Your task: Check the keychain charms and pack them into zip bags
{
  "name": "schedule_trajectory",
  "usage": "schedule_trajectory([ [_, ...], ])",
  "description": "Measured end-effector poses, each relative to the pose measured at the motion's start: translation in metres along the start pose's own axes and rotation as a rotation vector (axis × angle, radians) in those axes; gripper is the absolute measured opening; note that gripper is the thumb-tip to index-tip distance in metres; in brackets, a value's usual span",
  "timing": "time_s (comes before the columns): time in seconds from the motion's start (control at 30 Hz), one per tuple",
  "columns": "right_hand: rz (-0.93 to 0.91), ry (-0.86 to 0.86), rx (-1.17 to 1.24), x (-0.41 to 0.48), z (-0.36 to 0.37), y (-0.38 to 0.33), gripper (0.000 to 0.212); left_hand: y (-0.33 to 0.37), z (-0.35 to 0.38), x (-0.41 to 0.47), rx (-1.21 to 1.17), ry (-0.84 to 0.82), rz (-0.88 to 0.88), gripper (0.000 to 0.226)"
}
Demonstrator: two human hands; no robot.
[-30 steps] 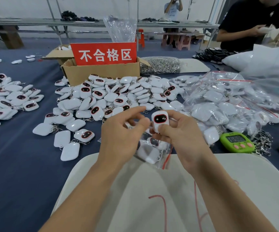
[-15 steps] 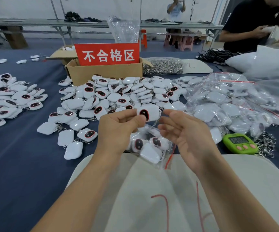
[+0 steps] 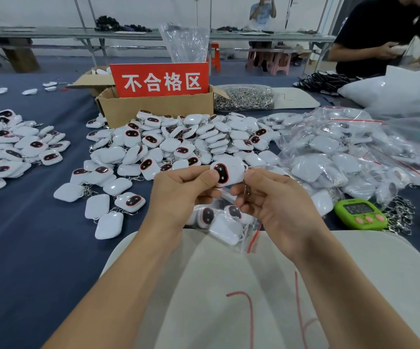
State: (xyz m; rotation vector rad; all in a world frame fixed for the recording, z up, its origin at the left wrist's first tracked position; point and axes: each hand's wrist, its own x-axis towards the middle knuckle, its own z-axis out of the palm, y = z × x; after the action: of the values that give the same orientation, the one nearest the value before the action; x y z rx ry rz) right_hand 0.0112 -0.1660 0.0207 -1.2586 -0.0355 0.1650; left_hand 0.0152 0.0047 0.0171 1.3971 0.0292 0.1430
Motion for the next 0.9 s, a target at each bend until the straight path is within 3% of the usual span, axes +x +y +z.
schedule_trajectory([
  [0.1,0.029,-0.010,0.053,0.001,0.001,-0.001,0.018,-0.001,-0.001,0.000,-0.011,-0.025,-0.005,0.025],
  [0.23,0.143,-0.051,0.197,0.005,0.003,0.001,0.040,-0.001,-0.001,-0.003,-0.004,-0.066,0.098,0.026],
  [0.4,0.061,-0.006,0.197,0.007,-0.003,0.003,0.021,0.000,0.002,-0.005,0.003,-0.129,0.113,0.038],
  [0.57,-0.088,0.120,-0.133,0.001,-0.002,0.003,0.027,-0.001,-0.002,0.000,0.080,-0.072,0.062,0.032],
  [0.63,-0.083,0.065,-0.175,0.000,0.000,0.005,0.028,-0.001,-0.005,0.003,0.108,-0.045,0.102,0.035],
  [0.77,0.058,-0.177,-0.051,0.001,0.003,0.007,0.028,0.000,-0.009,0.005,0.126,-0.046,0.177,0.041],
  [0.83,0.073,-0.115,0.052,0.004,0.002,0.006,0.035,-0.001,-0.007,0.003,0.132,-0.077,0.189,0.045],
  [0.9,0.046,0.014,0.142,0.007,-0.003,0.005,0.039,-0.003,-0.007,0.005,0.135,0.014,0.177,0.044],
])
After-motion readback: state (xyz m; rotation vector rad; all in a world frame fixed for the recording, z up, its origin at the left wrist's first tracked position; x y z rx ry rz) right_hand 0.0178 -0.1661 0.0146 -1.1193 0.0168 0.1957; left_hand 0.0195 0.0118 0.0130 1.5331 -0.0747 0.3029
